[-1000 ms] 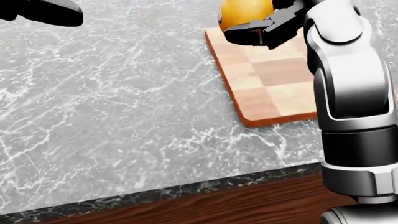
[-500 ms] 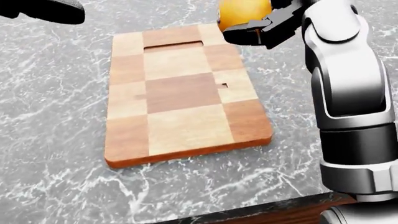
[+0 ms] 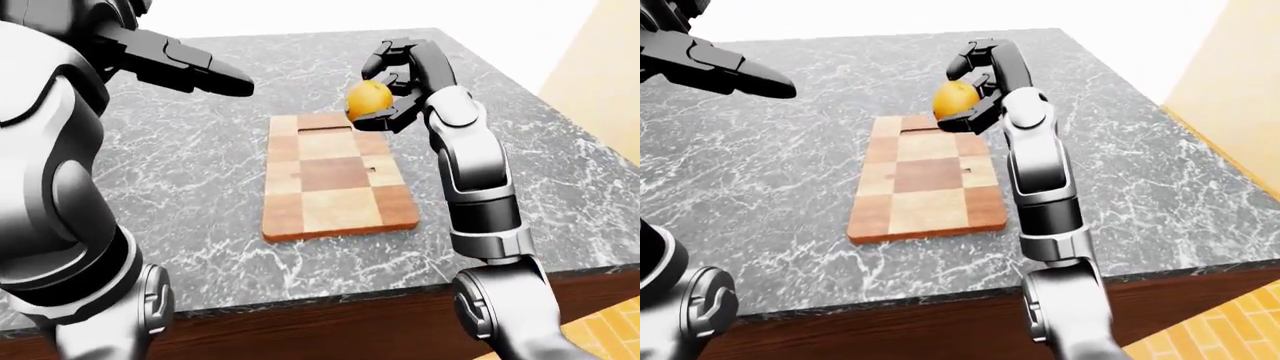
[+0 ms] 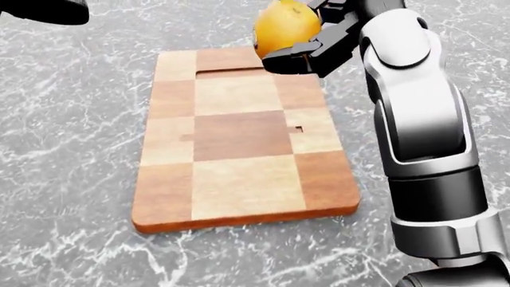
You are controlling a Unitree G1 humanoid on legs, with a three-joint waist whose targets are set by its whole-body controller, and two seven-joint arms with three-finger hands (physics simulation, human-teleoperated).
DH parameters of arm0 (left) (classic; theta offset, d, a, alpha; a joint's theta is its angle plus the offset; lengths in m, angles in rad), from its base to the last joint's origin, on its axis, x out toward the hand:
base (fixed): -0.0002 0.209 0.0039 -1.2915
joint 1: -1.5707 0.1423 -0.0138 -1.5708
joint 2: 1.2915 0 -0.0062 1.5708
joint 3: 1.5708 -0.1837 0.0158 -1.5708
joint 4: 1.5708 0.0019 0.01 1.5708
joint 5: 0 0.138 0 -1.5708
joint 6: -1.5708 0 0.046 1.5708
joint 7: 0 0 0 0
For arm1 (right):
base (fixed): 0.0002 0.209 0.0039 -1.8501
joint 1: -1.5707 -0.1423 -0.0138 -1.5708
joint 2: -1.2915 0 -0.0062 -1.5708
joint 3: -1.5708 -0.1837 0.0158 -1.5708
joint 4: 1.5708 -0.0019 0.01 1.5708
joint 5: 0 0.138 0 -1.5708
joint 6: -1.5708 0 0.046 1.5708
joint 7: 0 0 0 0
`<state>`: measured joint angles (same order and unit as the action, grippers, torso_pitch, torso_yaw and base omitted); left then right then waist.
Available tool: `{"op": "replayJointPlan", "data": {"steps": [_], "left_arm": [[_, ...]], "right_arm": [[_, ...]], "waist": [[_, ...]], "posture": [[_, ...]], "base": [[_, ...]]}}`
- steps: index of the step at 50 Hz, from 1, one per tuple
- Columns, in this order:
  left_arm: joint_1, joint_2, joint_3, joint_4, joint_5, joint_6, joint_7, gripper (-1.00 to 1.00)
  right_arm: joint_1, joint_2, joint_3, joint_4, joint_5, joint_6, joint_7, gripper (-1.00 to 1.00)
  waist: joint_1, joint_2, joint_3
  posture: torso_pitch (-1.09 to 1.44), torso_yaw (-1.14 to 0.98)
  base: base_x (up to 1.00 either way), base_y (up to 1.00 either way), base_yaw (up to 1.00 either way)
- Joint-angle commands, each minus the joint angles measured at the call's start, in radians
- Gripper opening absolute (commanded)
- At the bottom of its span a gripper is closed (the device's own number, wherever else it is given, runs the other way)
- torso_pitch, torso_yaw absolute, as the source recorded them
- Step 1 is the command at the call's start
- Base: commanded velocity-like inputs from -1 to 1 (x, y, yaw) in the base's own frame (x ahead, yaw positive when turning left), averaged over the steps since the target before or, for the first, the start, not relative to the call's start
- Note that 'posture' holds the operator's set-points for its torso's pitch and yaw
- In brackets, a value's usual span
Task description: Place the tangerine and the orange on separate cutting boards.
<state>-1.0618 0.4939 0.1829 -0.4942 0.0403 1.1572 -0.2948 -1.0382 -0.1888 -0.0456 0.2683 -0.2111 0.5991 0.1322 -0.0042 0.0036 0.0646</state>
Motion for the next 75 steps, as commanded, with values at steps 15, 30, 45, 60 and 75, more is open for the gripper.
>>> {"op": "replayJointPlan", "data": {"steps": [15, 30, 45, 60, 75], "left_arm": [[-0.038, 0.018, 0.010, -0.006, 0.001, -0.025, 0.009, 1.00], [-0.030, 0.017, 0.013, -0.009, 0.003, -0.027, 0.006, 1.00], [-0.021, 0.017, 0.016, -0.016, -0.002, -0.027, 0.012, 1.00], [-0.023, 0.020, 0.015, -0.014, -0.006, -0.026, 0.014, 1.00], [-0.021, 0.016, 0.013, -0.010, -0.001, -0.030, 0.010, 1.00]], "right_arm": [[0.009, 0.027, 0.015, -0.032, -0.082, -0.019, 0.038, -1.00], [0.041, 0.047, 0.026, -0.022, -0.124, -0.029, 0.076, -1.00], [0.075, 0.060, 0.030, -0.019, -0.149, -0.035, 0.099, -1.00], [0.065, 0.060, 0.028, -0.024, -0.156, -0.024, 0.117, -0.40], [0.069, 0.061, 0.031, -0.034, -0.165, -0.023, 0.134, -0.24]], "waist": [[-0.001, 0.004, -0.031], [-0.002, 0.006, -0.032], [0.000, 0.008, -0.036], [0.000, 0.008, -0.039], [0.000, 0.008, -0.039]], "posture": [[0.00, 0.00], [0.00, 0.00], [0.00, 0.00], [0.00, 0.00], [0.00, 0.00]], "base": [[0.00, 0.00, 0.00], [0.00, 0.00, 0.00], [0.00, 0.00, 0.00], [0.00, 0.00, 0.00], [0.00, 0.00, 0.00]]}}
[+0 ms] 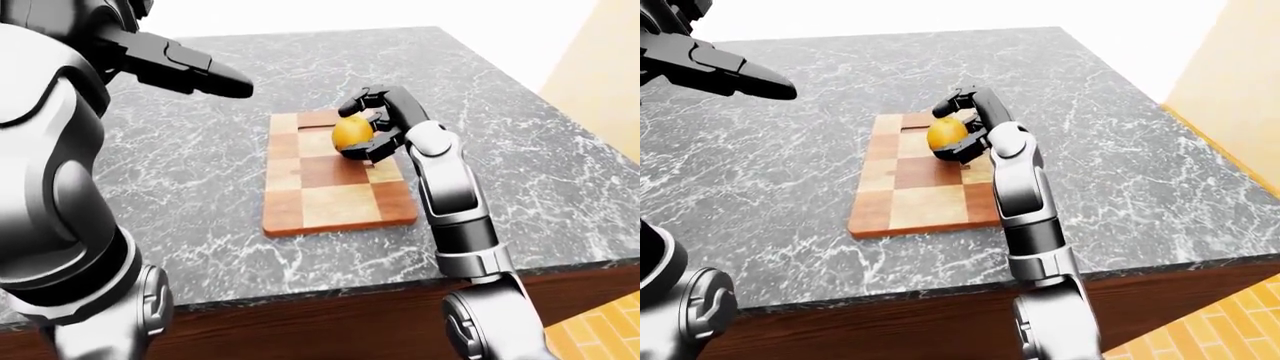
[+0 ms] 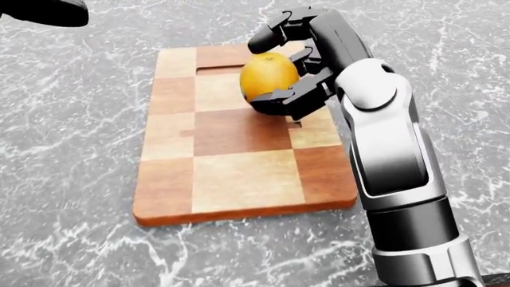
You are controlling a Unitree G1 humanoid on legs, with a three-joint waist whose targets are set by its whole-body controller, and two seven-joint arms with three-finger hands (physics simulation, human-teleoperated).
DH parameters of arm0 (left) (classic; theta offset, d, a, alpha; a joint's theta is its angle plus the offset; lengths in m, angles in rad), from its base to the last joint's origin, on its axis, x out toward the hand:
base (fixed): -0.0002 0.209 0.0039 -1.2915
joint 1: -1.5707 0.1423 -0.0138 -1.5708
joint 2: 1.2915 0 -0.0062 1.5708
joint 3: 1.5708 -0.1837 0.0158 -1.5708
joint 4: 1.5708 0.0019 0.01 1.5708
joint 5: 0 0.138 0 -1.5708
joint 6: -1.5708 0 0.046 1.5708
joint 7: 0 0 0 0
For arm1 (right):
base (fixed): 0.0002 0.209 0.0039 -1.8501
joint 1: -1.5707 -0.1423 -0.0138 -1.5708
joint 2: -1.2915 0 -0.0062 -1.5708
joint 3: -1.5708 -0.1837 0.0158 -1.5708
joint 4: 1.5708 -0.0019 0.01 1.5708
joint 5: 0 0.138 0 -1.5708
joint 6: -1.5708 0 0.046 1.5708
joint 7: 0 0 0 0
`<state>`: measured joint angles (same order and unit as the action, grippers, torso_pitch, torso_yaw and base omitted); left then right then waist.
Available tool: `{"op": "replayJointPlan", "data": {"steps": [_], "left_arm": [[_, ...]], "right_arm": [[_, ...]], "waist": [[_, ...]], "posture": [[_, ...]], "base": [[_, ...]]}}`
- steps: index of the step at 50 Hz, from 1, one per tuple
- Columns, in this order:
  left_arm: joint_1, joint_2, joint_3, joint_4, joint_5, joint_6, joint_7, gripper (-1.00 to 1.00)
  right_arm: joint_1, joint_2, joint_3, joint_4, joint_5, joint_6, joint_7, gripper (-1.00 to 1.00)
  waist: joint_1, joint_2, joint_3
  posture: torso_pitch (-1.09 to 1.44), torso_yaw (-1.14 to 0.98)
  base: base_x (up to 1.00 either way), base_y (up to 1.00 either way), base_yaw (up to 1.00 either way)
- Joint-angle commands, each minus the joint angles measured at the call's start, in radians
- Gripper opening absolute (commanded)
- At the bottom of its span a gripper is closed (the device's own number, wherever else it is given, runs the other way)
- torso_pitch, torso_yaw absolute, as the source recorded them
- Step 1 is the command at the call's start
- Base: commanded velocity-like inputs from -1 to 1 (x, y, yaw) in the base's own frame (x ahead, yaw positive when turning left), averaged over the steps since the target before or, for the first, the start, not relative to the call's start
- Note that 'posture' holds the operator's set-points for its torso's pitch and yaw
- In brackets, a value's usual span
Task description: Place the tangerine and the orange on separate cutting boards.
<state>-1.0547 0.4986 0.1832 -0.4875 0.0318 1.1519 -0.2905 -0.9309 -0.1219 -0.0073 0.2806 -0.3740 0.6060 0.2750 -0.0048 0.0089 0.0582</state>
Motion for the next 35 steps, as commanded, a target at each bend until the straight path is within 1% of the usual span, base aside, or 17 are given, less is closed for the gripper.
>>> {"op": "replayJointPlan", "data": {"steps": [1, 3, 5, 11, 14, 17, 20, 22, 26, 29, 31, 33, 35], "left_arm": [[-0.028, 0.012, 0.013, -0.017, 0.008, -0.023, 0.006, 1.00], [-0.029, 0.013, 0.014, -0.018, 0.008, -0.022, 0.005, 1.00], [-0.024, 0.012, 0.015, -0.020, 0.008, -0.024, 0.006, 1.00], [-0.019, 0.011, 0.016, -0.021, 0.008, -0.026, 0.007, 1.00], [-0.019, 0.012, 0.017, -0.025, 0.007, -0.024, 0.007, 1.00], [-0.019, 0.013, 0.017, -0.024, 0.007, -0.024, 0.008, 1.00], [-0.016, 0.012, 0.017, -0.024, 0.006, -0.026, 0.008, 1.00], [-0.015, 0.012, 0.018, -0.025, 0.006, -0.026, 0.008, 1.00], [-0.013, 0.014, 0.018, -0.029, 0.005, -0.023, 0.008, 1.00], [-0.018, 0.015, 0.017, -0.027, 0.004, -0.021, 0.007, 1.00], [-0.021, 0.014, 0.016, -0.024, 0.005, -0.023, 0.008, 1.00], [-0.022, 0.013, 0.014, -0.021, 0.006, -0.025, 0.008, 1.00], [-0.027, 0.014, 0.013, -0.018, 0.007, -0.024, 0.008, 1.00]], "right_arm": [[-0.038, -0.006, -0.006, -0.048, -0.003, -0.029, -0.007, -0.22], [-0.039, -0.005, -0.007, -0.046, -0.004, -0.030, -0.006, -0.18], [-0.033, -0.004, -0.004, -0.046, -0.006, -0.034, -0.004, -0.10], [-0.027, -0.002, -0.003, -0.053, -0.009, -0.030, 0.004, -0.01], [-0.029, -0.002, -0.004, -0.055, -0.010, -0.027, 0.007, 0.10], [-0.024, 0.001, -0.002, -0.056, -0.012, -0.030, 0.010, 0.15], [-0.020, 0.000, -0.002, -0.058, -0.016, -0.031, 0.015, 0.30], [-0.020, 0.001, -0.001, -0.062, -0.017, -0.028, 0.018, 0.36], [-0.015, 0.003, 0.000, -0.066, -0.019, -0.028, 0.023, 0.40], [-0.019, 0.003, 0.001, -0.064, -0.022, -0.026, 0.027, 0.55], [-0.022, 0.002, 0.000, -0.063, -0.023, -0.027, 0.029, 0.60], [-0.021, 0.001, 0.001, -0.061, -0.024, -0.030, 0.032, 0.83], [-0.022, 0.001, 0.000, -0.062, -0.025, -0.029, 0.034, 0.95]], "waist": [[0.000, 0.003, -0.032], [0.000, 0.003, -0.032], [-0.001, 0.003, -0.032], [-0.001, 0.003, -0.032], [-0.001, 0.003, -0.031], [-0.001, 0.003, -0.031], [-0.001, 0.003, -0.030], [-0.001, 0.003, -0.031], [-0.001, 0.004, -0.031], [-0.001, 0.004, -0.031], [-0.001, 0.004, -0.031], [-0.001, 0.004, -0.031], [-0.001, 0.004, -0.031]], "posture": [[0.00, 0.00], [0.00, 0.00], [0.00, 0.00], [0.00, 0.00], [0.00, 0.00], [0.00, 0.00], [0.00, 0.00], [0.00, 0.00], [0.00, 0.00], [0.00, 0.00], [0.00, 0.00], [0.00, 0.00], [0.00, 0.00]], "base": [[0.00, 0.00, 0.00], [0.00, 0.00, 0.00], [0.00, 0.00, 0.00], [0.00, 0.00, 0.00], [0.00, 0.00, 0.00], [0.00, 0.00, 0.00], [0.00, 0.00, 0.00], [0.00, 0.00, 0.00], [0.00, 0.00, 0.00], [0.00, 0.00, 0.00], [0.00, 0.00, 0.00], [0.00, 0.00, 0.00], [0.00, 0.00, 0.00]]}}
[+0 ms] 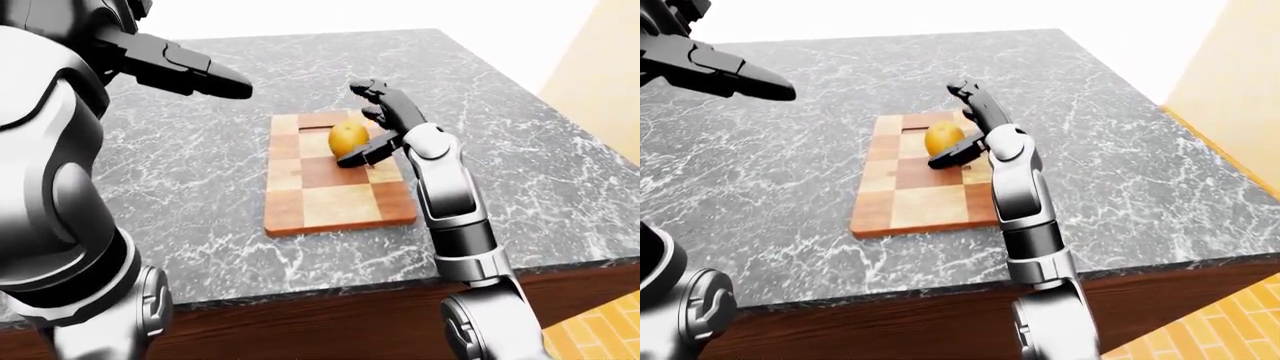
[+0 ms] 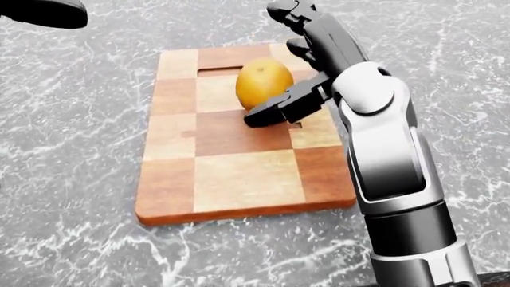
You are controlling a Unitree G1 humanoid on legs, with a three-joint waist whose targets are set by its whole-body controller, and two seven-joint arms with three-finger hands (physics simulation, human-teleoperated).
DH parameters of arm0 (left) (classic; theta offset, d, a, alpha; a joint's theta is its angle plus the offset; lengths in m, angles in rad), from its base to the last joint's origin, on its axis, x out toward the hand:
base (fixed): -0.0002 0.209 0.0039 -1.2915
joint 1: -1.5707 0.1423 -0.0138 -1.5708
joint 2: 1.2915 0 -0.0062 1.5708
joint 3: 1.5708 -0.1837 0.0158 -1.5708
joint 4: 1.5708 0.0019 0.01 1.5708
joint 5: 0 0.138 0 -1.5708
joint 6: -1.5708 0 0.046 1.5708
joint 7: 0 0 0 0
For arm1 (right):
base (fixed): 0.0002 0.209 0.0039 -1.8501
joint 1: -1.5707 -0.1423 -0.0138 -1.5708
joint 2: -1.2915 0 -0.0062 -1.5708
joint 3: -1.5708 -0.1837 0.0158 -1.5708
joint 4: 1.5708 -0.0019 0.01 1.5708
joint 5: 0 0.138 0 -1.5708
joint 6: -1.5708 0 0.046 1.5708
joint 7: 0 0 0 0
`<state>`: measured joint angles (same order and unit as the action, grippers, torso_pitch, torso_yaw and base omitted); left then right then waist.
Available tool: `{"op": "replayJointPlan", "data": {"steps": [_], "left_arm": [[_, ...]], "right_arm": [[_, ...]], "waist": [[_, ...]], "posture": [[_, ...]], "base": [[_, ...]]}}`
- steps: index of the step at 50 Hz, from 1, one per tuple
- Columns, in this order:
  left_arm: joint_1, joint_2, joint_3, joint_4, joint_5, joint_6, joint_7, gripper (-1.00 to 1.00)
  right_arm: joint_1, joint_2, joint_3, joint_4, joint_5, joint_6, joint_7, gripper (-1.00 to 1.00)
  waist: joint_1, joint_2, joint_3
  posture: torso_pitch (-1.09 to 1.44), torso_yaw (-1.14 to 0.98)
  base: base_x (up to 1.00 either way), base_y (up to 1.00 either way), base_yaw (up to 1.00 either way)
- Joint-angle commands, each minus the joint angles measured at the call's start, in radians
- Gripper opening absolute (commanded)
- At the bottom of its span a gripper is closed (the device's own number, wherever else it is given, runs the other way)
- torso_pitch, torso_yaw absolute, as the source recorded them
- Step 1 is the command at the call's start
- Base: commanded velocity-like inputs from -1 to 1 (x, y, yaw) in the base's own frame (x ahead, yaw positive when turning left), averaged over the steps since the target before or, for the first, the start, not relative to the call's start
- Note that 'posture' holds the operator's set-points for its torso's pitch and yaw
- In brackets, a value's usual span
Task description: Place the tangerine and the orange on separate cutting boards.
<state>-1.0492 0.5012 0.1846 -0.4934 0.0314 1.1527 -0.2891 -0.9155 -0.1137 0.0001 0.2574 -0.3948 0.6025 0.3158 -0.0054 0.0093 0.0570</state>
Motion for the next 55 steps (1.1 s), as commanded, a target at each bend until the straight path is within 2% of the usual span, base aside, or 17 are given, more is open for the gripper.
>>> {"op": "replayJointPlan", "data": {"steps": [1, 11, 13, 17, 27, 34, 47, 50, 53, 55], "left_arm": [[-0.034, 0.011, 0.010, -0.011, 0.008, -0.025, 0.006, 1.00], [-0.022, 0.009, 0.015, -0.015, 0.011, -0.030, 0.005, 1.00], [-0.016, 0.008, 0.019, -0.018, 0.010, -0.031, 0.007, 1.00], [-0.010, 0.017, 0.023, -0.022, 0.011, -0.029, 0.006, 1.00], [0.002, 0.014, 0.026, -0.031, 0.008, -0.029, 0.015, 1.00], [0.009, 0.020, 0.032, -0.039, 0.001, -0.023, 0.016, 1.00], [0.018, 0.028, 0.039, -0.044, -0.005, -0.022, 0.022, 1.00], [0.025, 0.032, 0.044, -0.049, -0.008, -0.021, 0.024, 1.00], [0.033, 0.039, 0.051, -0.057, -0.011, -0.015, 0.026, 1.00], [0.034, 0.046, 0.057, -0.060, -0.015, -0.011, 0.026, 1.00]], "right_arm": [[-0.036, -0.006, -0.006, -0.042, -0.005, -0.025, -0.004, 1.00], [-0.021, -0.006, -0.022, -0.097, 0.004, 0.002, -0.025, 1.00], [-0.005, -0.002, -0.040, -0.138, 0.019, 0.018, -0.052, 1.00], [0.024, -0.024, -0.036, -0.188, 0.026, 0.024, -0.060, 1.00], [0.030, -0.054, -0.044, -0.455, 0.016, 0.205, -0.039, 1.00], [0.039, -0.071, -0.056, -0.580, 0.007, 0.285, -0.034, 1.00], [-0.025, -0.116, -0.046, -0.764, -0.022, 0.458, 0.016, 1.00], [-0.047, -0.119, -0.057, -0.786, -0.028, 0.487, 0.015, 1.00], [-0.077, -0.106, -0.084, -0.803, -0.021, 0.516, -0.029, 1.00], [-0.085, -0.122, -0.086, -0.808, -0.007, 0.526, -0.035, 1.00]], "waist": [[0.000, 0.003, -0.030], [0.001, 0.003, -0.030], [0.002, 0.003, -0.030], [0.003, 0.001, -0.030], [0.006, -0.002, -0.027], [0.005, -0.005, -0.025], [0.005, -0.004, -0.021], [0.005, -0.003, -0.019], [0.004, -0.002, -0.018], [0.004, -0.001, -0.018]], "posture": [[0.00, 0.00], [0.00, 0.00], [0.00, 0.00], [0.00, 0.00], [0.00, 0.00], [0.00, 0.00], [0.00, 0.00], [0.00, 0.00], [0.00, 0.00], [0.00, 0.00]], "base": [[0.00, 0.00, 0.00], [0.00, 0.00, 0.00], [0.00, 0.00, 0.00], [0.00, 0.00, 0.00], [0.00, 0.00, 0.00], [0.00, 0.00, 0.00], [0.00, 0.00, 0.00], [0.00, 0.00, 0.00], [0.00, 0.00, 0.00], [0.00, 0.00, 0.00]]}}
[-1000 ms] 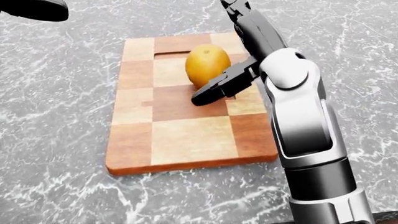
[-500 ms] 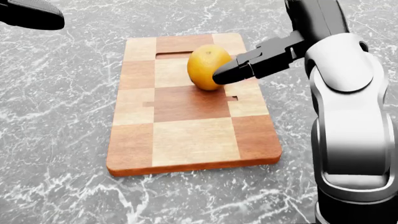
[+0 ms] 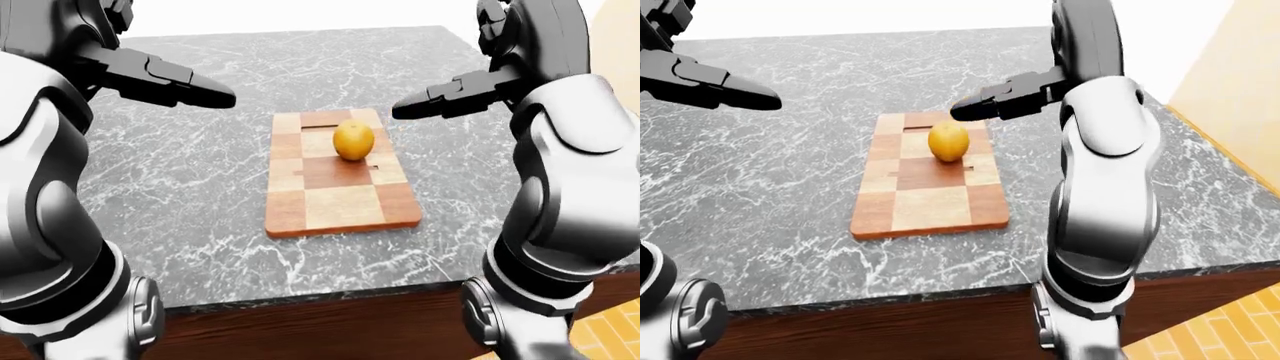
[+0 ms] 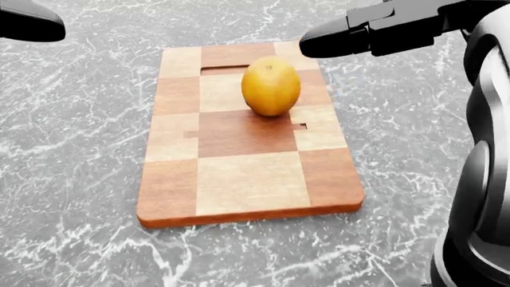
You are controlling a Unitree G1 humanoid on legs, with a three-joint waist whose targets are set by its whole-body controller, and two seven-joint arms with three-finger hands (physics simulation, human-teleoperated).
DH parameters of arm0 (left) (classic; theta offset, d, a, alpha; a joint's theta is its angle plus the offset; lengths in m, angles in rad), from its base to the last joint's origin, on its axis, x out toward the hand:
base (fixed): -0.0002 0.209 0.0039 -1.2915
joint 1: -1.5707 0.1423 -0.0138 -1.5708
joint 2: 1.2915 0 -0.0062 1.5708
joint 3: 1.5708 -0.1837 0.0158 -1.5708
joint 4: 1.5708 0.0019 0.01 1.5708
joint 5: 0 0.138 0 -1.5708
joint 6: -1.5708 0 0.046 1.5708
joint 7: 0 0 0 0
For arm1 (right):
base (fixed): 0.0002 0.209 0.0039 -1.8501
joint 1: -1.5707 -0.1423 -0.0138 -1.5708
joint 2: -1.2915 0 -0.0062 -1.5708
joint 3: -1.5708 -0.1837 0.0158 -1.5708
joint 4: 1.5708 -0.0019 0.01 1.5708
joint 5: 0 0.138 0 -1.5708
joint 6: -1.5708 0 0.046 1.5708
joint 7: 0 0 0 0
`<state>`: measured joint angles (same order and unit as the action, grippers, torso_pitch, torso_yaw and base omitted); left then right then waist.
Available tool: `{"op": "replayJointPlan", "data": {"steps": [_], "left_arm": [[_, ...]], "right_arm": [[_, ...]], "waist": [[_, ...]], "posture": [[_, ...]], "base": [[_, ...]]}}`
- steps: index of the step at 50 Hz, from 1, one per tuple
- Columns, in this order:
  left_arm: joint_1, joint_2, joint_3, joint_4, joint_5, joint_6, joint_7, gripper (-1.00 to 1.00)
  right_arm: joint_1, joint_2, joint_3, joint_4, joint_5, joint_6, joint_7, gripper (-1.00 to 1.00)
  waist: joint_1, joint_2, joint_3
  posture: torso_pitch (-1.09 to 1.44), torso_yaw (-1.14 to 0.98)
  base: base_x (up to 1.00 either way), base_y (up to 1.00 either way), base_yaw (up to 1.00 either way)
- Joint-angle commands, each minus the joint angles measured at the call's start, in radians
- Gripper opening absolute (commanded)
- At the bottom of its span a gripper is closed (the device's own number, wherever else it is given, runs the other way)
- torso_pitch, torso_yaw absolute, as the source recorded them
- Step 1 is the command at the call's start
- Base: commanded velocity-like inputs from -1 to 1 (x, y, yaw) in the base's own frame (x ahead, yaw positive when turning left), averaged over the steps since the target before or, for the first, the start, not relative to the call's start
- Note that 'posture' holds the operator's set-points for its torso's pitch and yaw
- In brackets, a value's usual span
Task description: Place the tangerine and the orange on separate cutting boards.
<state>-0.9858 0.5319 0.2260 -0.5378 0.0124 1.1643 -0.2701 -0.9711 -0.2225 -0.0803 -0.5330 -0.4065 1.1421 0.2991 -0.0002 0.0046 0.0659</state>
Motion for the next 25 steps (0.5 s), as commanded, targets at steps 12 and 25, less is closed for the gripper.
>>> {"op": "replayJointPlan", "data": {"steps": [12, 25], "left_arm": [[0.010, 0.041, 0.048, -0.036, -0.024, -0.016, 0.025, 1.00], [0.039, 0.082, 0.086, -0.063, -0.068, 0.001, 0.049, 1.00]], "right_arm": [[-0.024, -0.090, -0.028, -0.098, 0.029, 0.034, -0.033, 1.00], [-0.005, -0.161, -0.069, -0.143, 0.069, 0.054, -0.044, 1.00]], "waist": [[0.000, 0.002, -0.024], [-0.001, 0.002, -0.022]], "posture": [[0.00, 0.00], [0.00, 0.00]], "base": [[0.00, 0.00, 0.00], [0.00, 0.00, 0.00]]}}
